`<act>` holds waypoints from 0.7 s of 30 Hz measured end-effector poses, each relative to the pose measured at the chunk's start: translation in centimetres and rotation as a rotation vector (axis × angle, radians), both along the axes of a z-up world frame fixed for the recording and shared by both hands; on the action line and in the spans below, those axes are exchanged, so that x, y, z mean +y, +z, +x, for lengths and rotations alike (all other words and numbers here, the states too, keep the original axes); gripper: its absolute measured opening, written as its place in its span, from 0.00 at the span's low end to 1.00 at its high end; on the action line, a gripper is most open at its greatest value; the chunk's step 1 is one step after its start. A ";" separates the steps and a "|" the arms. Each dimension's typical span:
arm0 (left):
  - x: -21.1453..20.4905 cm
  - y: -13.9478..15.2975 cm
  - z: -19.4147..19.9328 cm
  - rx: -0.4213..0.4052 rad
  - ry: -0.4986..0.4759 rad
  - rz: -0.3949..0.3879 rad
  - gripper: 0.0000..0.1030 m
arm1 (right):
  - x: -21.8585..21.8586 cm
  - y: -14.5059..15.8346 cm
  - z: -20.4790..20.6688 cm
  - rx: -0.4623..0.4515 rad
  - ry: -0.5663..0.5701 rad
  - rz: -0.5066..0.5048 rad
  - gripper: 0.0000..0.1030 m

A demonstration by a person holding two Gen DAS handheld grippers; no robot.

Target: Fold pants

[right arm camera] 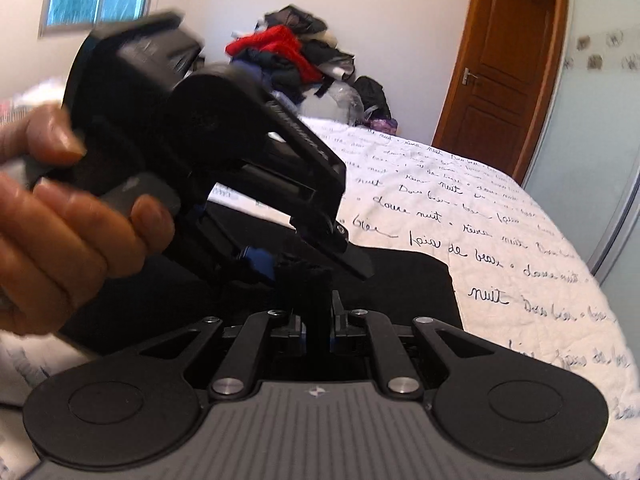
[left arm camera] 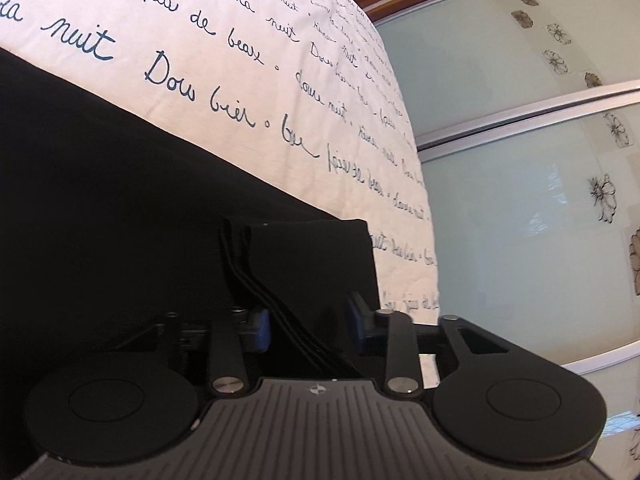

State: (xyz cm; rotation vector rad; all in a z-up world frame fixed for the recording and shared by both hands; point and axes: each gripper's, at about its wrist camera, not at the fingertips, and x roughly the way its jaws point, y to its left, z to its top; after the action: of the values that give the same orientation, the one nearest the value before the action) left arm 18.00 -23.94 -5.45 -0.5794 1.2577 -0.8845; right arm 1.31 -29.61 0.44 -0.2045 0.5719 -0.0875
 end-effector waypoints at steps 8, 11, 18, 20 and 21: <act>0.3 0.3 -0.8 -0.097 -0.013 0.042 0.10 | 2.1 -0.8 -0.4 0.031 -0.035 -0.137 0.18; 0.7 1.5 -1.5 -0.194 -0.026 0.067 0.10 | 2.4 0.0 -1.1 -0.002 -0.038 -0.079 0.16; 2.9 4.3 -3.4 -0.463 -0.058 0.208 0.10 | 3.3 0.8 -1.6 -0.021 0.022 0.074 0.16; 3.9 4.5 -3.7 -0.518 -0.060 0.246 0.10 | 3.7 0.9 -1.7 -0.016 0.051 0.127 0.16; 4.4 4.6 -3.7 -0.537 -0.057 0.265 0.10 | 4.0 1.0 -1.7 -0.016 0.066 0.149 0.16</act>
State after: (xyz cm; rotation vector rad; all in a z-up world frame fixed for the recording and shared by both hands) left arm 14.25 -19.58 -0.85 -0.0801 0.8808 -0.8312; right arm -0.37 -25.62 1.48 -0.0778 0.5532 0.0177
